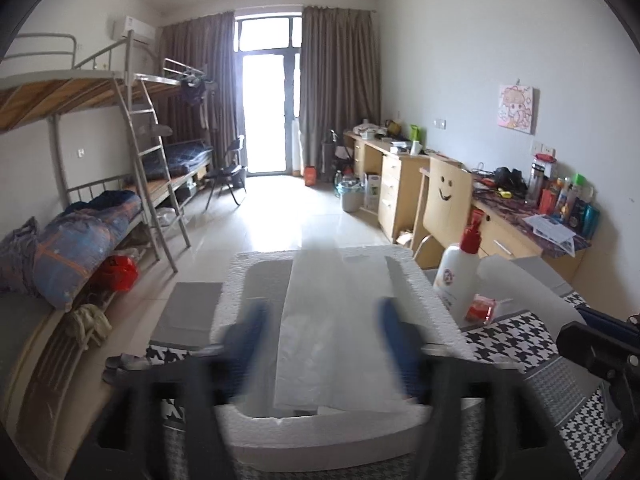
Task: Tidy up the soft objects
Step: 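Lower the left tool into the white box and open it to drop the tissue, then lower the right tool into the white box and open it to drop the tissue strip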
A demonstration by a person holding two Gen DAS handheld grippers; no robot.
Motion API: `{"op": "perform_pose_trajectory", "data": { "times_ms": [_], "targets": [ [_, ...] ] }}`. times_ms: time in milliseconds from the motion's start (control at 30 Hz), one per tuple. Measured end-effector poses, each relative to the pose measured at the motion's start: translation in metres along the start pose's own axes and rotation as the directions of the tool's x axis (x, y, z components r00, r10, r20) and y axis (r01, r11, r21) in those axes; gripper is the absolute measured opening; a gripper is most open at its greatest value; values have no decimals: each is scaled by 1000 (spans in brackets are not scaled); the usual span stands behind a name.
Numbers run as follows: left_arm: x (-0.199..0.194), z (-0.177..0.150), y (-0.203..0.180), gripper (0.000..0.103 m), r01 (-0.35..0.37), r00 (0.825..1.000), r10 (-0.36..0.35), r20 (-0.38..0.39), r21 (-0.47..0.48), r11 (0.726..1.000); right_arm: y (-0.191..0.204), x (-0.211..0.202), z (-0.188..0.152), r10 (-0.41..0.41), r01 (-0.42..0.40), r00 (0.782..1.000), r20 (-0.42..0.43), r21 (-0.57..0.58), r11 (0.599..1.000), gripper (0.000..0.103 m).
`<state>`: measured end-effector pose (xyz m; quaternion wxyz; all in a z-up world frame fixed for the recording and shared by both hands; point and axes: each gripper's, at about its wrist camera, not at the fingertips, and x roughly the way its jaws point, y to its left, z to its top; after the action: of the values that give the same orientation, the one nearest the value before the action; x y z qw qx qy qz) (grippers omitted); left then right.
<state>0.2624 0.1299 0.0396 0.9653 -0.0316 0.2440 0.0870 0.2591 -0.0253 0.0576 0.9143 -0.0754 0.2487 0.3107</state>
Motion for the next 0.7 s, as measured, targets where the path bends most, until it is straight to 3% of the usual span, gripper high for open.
{"op": "perform_pose_trajectory", "data": {
  "times_ms": [133,267,700],
  "targets": [
    [-15,-1,9,89,-11,999,12,38,-18,1000,1,2,2,-11,11,1000,1,-8,1000,15],
    [-30,-2,14,101,-22,997,24,78,-28,999,2,7,6,-24,24,1000,-4,-8,1000,15],
    [-40,-8,35,102,-65,993,70,90,-64,996,12,24,21,33,-34,999,-18,-10,999,15]
  ]
}}
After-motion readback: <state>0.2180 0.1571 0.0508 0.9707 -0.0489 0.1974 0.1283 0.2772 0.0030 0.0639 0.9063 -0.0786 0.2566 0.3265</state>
